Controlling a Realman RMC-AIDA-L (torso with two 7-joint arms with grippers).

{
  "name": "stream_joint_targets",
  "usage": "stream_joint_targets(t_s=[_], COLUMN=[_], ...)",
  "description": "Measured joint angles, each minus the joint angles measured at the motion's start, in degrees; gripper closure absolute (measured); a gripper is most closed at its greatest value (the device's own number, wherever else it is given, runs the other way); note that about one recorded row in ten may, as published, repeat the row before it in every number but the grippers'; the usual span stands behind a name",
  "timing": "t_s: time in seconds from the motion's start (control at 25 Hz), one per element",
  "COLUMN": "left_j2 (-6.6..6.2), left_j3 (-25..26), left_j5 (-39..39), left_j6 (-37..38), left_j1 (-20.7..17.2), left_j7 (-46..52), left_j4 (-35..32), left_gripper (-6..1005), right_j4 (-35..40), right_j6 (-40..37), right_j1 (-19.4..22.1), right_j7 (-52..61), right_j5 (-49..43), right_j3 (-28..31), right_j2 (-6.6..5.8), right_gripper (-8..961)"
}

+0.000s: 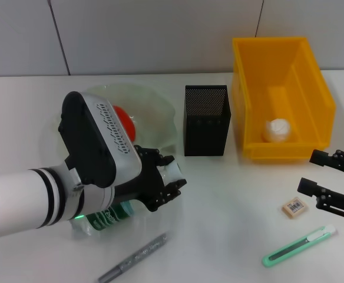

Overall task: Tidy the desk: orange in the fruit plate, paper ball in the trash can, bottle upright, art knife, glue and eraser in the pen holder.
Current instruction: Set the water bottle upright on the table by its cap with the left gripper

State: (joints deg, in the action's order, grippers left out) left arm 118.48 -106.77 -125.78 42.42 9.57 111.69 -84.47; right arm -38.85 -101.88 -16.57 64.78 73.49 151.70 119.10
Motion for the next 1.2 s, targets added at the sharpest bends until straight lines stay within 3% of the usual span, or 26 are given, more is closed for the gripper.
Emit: stream_joint_targets(t_s=[1.2], left_j2=[0.08], left_j3=[1.3], left_j5=[0.6], left_j6=[-0.4], left_j1=[-1.7], left_j7=[0.0], left_j4=[-2.4], left_gripper=[570], right_j4=[0.0], right_j6=[0.1], right_j1=[-0.7], right_j7=[0.1], right_j5=[0.3], right_j3=[0.0], right_j2=[0.0], right_gripper=[247])
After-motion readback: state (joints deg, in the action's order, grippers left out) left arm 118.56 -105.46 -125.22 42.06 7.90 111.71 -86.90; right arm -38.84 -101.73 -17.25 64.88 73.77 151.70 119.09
